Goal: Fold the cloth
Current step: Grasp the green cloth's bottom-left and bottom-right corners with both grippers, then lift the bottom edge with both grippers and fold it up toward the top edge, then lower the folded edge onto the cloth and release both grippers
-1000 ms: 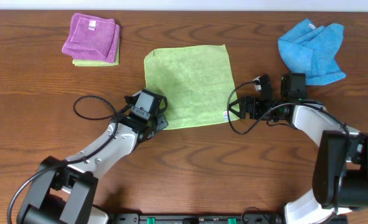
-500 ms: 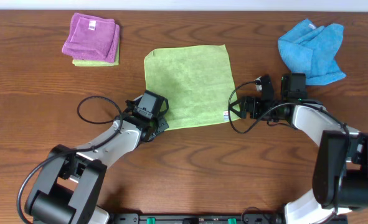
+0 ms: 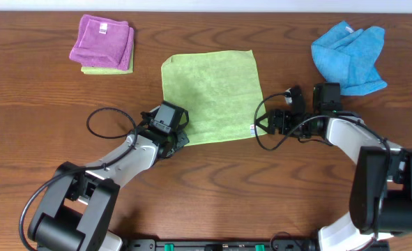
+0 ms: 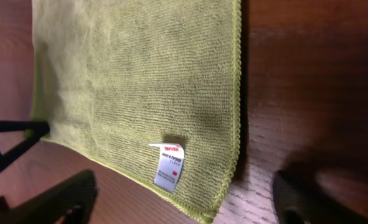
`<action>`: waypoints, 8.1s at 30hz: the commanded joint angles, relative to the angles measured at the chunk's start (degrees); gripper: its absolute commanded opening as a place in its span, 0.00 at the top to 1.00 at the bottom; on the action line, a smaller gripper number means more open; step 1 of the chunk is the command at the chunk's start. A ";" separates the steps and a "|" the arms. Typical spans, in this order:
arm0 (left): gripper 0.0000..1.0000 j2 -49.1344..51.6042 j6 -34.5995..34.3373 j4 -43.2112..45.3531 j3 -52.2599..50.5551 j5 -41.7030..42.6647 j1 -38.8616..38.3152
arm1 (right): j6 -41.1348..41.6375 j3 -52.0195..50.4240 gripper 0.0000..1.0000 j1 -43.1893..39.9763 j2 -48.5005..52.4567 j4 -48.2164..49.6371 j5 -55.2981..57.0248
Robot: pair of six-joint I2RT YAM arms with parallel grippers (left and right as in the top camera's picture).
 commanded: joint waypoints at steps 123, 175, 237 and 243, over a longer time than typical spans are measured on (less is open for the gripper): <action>0.94 0.76 14.12 6.08 12.96 -2.01 7.39 | 15.13 2.54 0.99 17.51 -10.67 10.45 47.84; 0.94 17.00 20.41 8.37 24.57 -4.39 8.15 | 10.45 8.66 0.98 16.57 6.29 24.50 48.11; 0.05 13.84 22.16 7.10 24.57 -0.39 9.62 | 16.59 9.09 0.39 11.06 8.70 18.49 28.11; 0.05 13.88 22.16 7.13 24.57 -0.74 9.73 | 18.25 9.14 0.49 11.17 10.88 20.17 27.23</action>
